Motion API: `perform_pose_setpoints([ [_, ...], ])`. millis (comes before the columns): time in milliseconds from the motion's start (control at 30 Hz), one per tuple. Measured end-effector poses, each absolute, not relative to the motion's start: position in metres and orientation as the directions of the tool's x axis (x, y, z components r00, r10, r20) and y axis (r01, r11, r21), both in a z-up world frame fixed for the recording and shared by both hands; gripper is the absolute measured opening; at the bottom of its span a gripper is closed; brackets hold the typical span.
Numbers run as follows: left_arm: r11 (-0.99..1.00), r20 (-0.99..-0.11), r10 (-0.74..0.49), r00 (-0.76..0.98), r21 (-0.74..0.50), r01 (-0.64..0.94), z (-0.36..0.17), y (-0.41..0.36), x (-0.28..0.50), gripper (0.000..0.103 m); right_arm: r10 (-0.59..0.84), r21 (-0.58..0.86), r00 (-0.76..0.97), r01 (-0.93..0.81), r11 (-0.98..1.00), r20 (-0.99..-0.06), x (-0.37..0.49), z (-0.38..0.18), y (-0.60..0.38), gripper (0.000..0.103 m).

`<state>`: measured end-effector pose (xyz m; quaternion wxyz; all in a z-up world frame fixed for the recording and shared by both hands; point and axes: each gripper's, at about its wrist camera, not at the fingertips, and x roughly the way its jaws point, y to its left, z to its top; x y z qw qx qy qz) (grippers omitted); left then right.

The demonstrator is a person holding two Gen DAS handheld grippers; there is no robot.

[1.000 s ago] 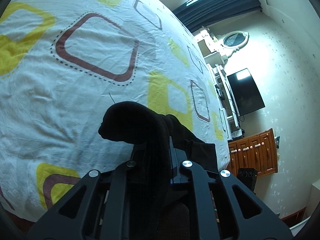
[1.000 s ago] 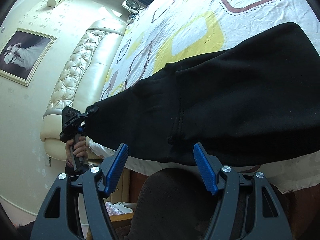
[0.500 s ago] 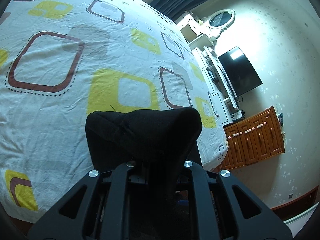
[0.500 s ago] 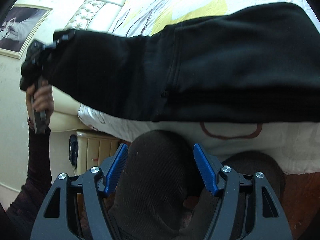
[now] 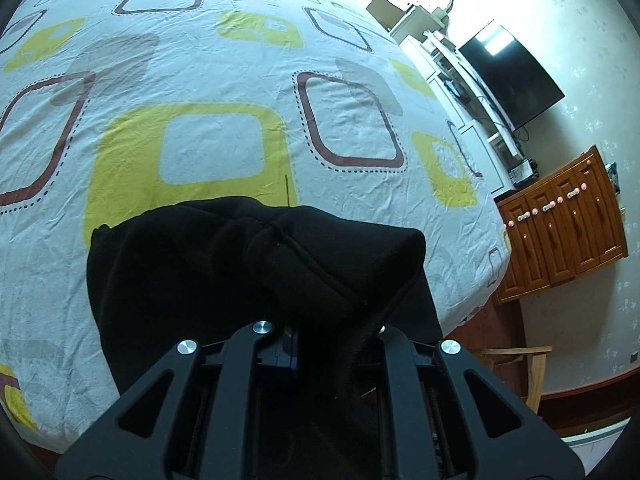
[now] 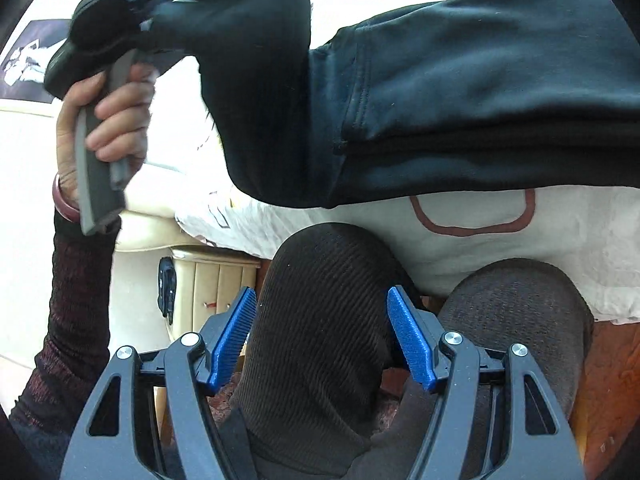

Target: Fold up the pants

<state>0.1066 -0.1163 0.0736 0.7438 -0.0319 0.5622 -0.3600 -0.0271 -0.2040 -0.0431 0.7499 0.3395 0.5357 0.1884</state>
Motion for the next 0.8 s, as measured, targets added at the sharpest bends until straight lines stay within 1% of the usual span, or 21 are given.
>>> perform_pose_setpoints([
  [133, 0.759, -0.848, -0.520, 0.100, -0.405, 0.509, 0.048, -0.144, 0.100, 0.012, 0.647, 0.724, 0.375, 0.101, 0.683, -0.663, -0.031, -0.042, -0.211, 0.068],
  [300, 0.768, -0.863, -0.499, 0.078, -0.398, 0.502, 0.028, -0.164, 0.094, 0.012, 0.648, 0.732, 0.391, 0.110, 0.672, -0.654, -0.033, -0.041, -0.216, 0.068],
  [633, 0.769, -0.867, -0.495, 0.066, -0.401, 0.497, 0.024, -0.193, 0.092, 0.012, 0.640, 0.730, 0.398, 0.127, 0.671, -0.657, -0.035, -0.041, -0.223, 0.068],
  [733, 0.775, -0.877, -0.473, 0.082, -0.370, 0.513, 0.022, -0.205, 0.087, 0.014, 0.640, 0.729, 0.392, 0.132, 0.672, -0.661, -0.035, -0.041, -0.224, 0.068],
  [800, 0.782, -0.888, -0.450, 0.101, -0.337, 0.525, 0.020, -0.211, 0.083, 0.017, 0.641, 0.729, 0.389, 0.135, 0.671, -0.662, -0.035, -0.042, -0.223, 0.068],
])
